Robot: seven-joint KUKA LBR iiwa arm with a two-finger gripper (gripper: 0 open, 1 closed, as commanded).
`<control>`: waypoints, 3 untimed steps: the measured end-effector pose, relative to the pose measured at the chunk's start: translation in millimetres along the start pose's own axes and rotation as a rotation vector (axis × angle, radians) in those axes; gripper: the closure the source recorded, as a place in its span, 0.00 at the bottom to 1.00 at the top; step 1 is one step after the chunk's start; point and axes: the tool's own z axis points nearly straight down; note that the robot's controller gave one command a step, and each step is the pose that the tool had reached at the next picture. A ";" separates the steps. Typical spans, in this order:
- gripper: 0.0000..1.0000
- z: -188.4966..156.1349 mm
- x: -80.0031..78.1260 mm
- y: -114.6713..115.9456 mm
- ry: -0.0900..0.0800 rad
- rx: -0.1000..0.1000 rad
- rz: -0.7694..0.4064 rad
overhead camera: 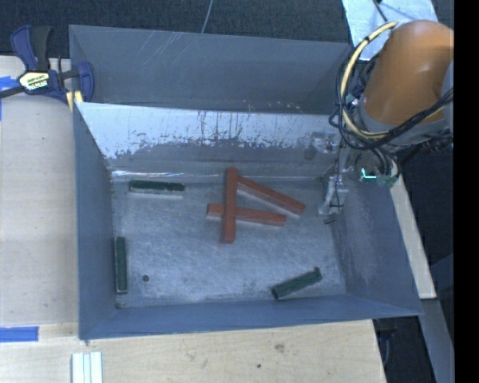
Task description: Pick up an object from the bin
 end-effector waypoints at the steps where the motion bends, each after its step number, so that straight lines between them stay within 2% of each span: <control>1: 0.00 -0.5 -0.4 0.2 -0.001 0.000 -0.001; 2: 0.00 55.5 20.0 16.5 -0.006 0.001 -0.053; 3: 0.00 100.9 4.3 43.1 -0.004 0.001 -0.112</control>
Offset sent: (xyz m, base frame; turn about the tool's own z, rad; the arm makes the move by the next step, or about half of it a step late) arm -0.0484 0.0399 -0.1315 -0.1253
